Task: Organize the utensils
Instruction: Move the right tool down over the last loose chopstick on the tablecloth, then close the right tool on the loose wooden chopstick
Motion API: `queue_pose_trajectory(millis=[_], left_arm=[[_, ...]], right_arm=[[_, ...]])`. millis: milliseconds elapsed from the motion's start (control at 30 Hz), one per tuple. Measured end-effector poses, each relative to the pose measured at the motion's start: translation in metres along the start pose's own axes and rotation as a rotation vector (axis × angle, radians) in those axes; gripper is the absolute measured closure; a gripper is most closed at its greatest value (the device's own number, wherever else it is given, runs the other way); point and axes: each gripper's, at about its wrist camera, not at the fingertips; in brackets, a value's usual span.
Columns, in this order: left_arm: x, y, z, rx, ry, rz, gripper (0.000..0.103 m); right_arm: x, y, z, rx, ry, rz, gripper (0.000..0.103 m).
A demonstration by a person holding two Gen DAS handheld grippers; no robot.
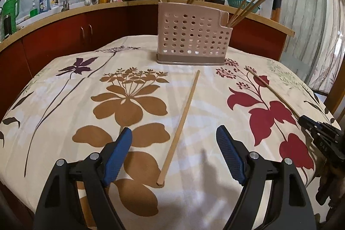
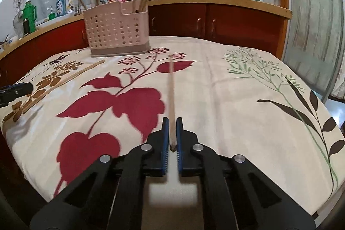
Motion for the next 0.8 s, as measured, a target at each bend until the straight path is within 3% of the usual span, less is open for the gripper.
queue_pose_trajectory(millis=[233, 367, 433, 500, 800], left_arm=[[0.000, -0.006, 0.006, 0.048, 0.003, -0.008, 0.034], [0.006, -0.013, 0.012, 0.092, 0.006, -0.039, 0.047], [0.003, -0.014, 0.012, 0.086, 0.024, -0.015, 0.051], [0.001, -0.015, 0.012, 0.086, 0.027, 0.005, 0.064], [0.001, -0.015, 0.011, 0.090, 0.033, 0.022, 0.093]], right_arm=[[0.014, -0.002, -0.003, -0.001, 0.037, -0.013, 0.096], [0.011, -0.002, -0.004, 0.001, 0.047, 0.005, 0.096], [0.011, -0.001, -0.003, 0.001, 0.047, 0.007, 0.096], [0.010, -0.002, -0.004, -0.001, 0.049, 0.013, 0.096], [0.012, -0.001, -0.008, -0.011, 0.050, 0.020, 0.096]])
Point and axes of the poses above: each gripper's, at about its wrist camera, not at the fingertips, and z roughly the way its jaws point, x to its left, y to its top, and after that the axes turned 5 degrees about -y, right-handed
